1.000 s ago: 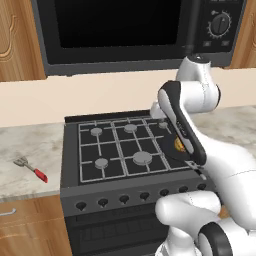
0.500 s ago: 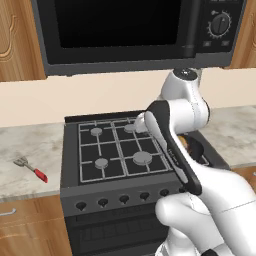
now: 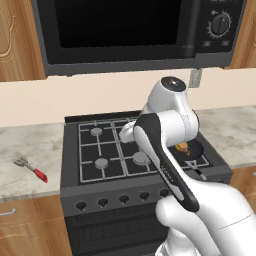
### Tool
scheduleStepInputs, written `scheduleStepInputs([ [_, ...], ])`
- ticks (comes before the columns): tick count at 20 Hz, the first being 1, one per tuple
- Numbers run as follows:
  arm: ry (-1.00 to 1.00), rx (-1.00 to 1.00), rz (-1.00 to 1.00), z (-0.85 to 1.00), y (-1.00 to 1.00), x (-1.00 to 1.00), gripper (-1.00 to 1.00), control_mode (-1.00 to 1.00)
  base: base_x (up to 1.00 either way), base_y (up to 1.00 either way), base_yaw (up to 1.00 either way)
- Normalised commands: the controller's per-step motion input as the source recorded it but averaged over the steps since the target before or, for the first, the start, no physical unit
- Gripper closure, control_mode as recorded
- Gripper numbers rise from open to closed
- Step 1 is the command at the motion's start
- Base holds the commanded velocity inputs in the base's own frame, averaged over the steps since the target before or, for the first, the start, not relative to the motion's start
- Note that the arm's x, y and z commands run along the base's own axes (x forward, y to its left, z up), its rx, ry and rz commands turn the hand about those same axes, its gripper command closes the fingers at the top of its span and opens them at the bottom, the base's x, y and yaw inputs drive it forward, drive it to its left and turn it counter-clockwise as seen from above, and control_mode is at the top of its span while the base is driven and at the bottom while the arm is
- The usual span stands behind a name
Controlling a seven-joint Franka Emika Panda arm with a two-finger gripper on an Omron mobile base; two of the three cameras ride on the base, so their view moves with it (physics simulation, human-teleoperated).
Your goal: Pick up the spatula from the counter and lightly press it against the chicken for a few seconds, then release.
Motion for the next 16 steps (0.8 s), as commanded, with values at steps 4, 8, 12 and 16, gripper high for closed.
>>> scheduleStepInputs([
  [4,0.0,0.0,0.11,-0.2,0.33,-0.2,-1.0,-1.0,0.0,0.0,0.0],
  [8,0.0,-0.04,0.04,-0.21,0.21,-0.12,-1.0,-1.0,0.0,0.0,0.0],
  [12,0.0,0.08,0.0,-0.14,0.32,-0.04,-1.0,-1.0,0.0,0.0,0.0],
  [16,0.0,0.11,0.0,-0.16,0.35,-0.01,-1.0,-1.0,0.0,0.0,0.0],
])
